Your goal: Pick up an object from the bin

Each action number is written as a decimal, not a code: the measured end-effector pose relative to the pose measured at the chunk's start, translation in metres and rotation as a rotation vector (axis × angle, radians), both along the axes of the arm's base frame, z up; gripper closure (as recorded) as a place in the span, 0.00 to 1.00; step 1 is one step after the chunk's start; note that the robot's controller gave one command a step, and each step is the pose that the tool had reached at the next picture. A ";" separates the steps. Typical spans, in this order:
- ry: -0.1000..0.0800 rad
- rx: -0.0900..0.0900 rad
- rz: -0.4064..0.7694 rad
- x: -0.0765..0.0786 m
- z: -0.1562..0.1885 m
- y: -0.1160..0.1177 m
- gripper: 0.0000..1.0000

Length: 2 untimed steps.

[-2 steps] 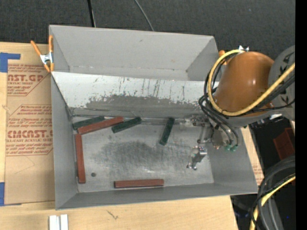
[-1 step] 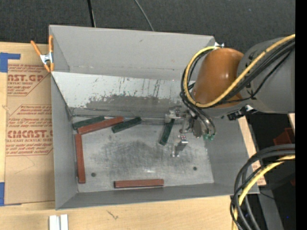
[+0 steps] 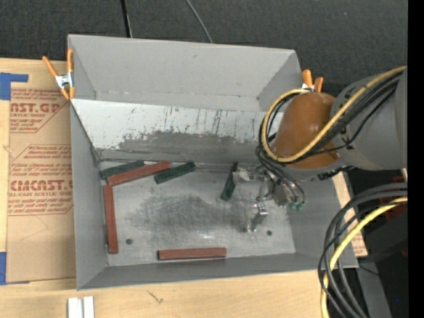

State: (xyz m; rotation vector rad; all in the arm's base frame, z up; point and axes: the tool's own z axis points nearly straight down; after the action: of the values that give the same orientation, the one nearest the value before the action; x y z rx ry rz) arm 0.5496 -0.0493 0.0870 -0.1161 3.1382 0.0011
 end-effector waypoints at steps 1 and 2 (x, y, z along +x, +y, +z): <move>-0.002 -0.001 0.057 0.027 -0.010 0.001 0.00; -0.017 -0.003 0.178 0.036 -0.010 0.004 1.00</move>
Offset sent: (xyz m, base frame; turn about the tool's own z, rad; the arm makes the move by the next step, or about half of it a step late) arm 0.0300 0.0034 -0.0170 -0.1788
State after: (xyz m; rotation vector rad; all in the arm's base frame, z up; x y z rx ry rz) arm 0.5855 -0.0455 0.0771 -0.3929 3.0990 -0.0048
